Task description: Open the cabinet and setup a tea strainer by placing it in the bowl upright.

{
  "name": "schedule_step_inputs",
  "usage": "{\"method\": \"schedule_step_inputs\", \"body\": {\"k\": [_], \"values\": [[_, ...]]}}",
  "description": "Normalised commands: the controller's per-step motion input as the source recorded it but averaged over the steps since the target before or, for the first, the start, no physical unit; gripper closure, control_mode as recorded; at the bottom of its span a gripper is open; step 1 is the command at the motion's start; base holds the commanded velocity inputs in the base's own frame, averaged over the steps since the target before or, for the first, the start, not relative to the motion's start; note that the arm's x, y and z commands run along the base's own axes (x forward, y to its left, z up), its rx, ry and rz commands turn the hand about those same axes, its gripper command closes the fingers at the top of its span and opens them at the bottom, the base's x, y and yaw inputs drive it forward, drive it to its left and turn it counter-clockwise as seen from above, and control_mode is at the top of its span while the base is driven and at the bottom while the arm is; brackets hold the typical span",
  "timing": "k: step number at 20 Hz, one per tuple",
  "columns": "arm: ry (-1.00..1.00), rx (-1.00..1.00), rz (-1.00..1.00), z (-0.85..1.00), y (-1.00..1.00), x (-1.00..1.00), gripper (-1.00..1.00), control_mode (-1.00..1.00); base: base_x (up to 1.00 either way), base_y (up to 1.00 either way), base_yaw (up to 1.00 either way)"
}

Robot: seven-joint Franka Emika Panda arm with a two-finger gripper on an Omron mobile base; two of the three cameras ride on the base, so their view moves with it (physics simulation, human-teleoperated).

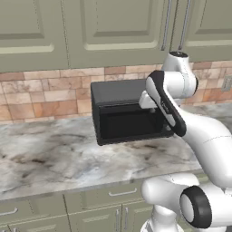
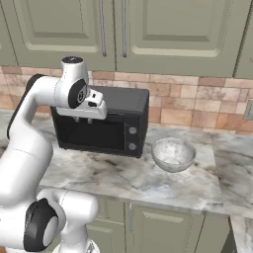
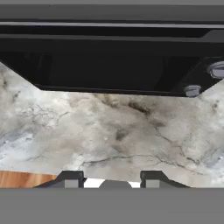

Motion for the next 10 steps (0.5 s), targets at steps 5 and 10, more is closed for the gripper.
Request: {"method": "schedule_step_inputs", "body": {"k": [5,10], "values": [[-0.08,0.0,0.0,0.07,0.0,-0.23,-1.0,-1.0,0.0,0.0,0.0],[-0.29,0.01,0.0,0.47,0.0,-0.41,-1.0,-1.0,0.0,0.0,0.0]]}}
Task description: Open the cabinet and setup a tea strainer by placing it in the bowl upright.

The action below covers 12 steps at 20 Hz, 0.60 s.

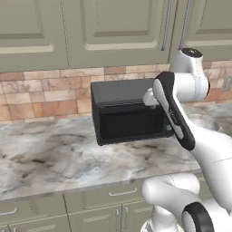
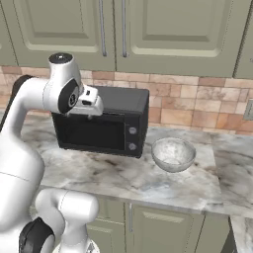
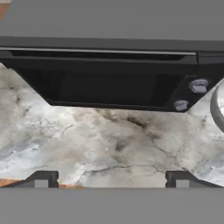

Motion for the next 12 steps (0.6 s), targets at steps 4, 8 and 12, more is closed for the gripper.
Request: {"method": "schedule_step_inputs", "body": {"k": [4,8,12], "values": [[-0.38,0.0,0.0,0.72,0.0,-0.44,-1.0,-1.0,0.0,0.0,0.0],[-0.35,0.0,0.0,0.89,-0.14,-0.31,-1.0,-1.0,0.0,0.0,0.0],[-0.25,0.0,-0.07,1.0,-0.25,-0.05,-1.0,-1.0,0.0,0.0,0.0]]}}
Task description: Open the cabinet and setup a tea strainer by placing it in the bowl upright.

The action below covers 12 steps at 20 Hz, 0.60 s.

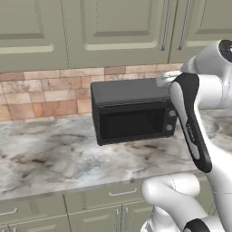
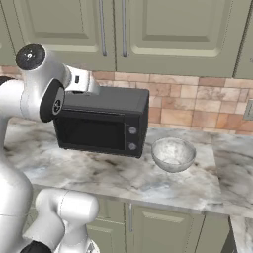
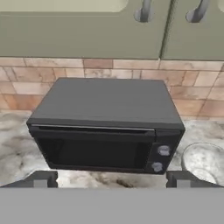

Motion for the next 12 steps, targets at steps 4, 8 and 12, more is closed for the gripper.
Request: {"method": "schedule_step_inputs", "body": {"k": [4,8,12], "values": [[-0.24,0.0,-0.13,1.0,-0.11,-0.01,-1.0,-1.0,0.0,0.0,0.0],[-0.08,0.04,-0.19,1.0,0.0,0.0,-1.0,-1.0,0.0,0.0,0.0],[0.0,0.16,-0.18,0.79,-0.17,0.0,-1.0,-1.0,0.0,0.0,0.0]]}}
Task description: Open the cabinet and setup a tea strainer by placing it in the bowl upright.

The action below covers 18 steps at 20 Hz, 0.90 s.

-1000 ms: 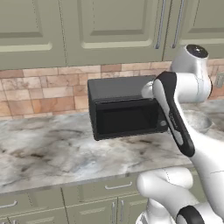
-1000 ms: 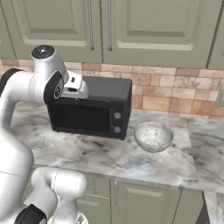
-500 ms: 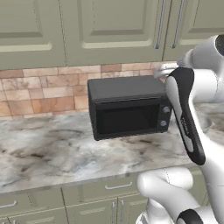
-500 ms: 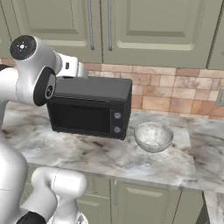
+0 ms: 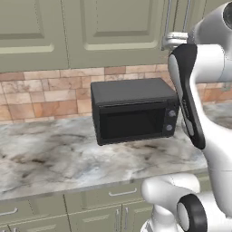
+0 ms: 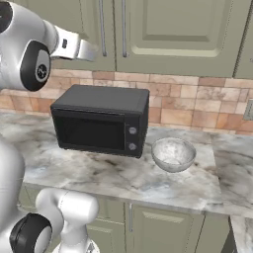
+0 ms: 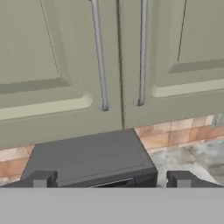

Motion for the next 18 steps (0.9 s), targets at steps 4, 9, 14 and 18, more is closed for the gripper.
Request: {"method": "schedule_step_inputs", "body": {"k": [4,9,14,18], "values": [[0.03,0.27,-0.1,0.32,-0.36,0.11,-1.0,-1.0,0.0,0.0,0.0],[-0.01,0.06,0.05,0.0,-0.12,0.25,-1.0,-1.0,0.0,0.0,0.0],[0.0,0.0,0.08,0.0,0.0,0.52,-1.0,-1.0,0.0,0.0,0.0],[0.0,0.0,0.08,0.0,0.0,0.7,-1.0,-1.0,0.0,0.0,0.0]]}}
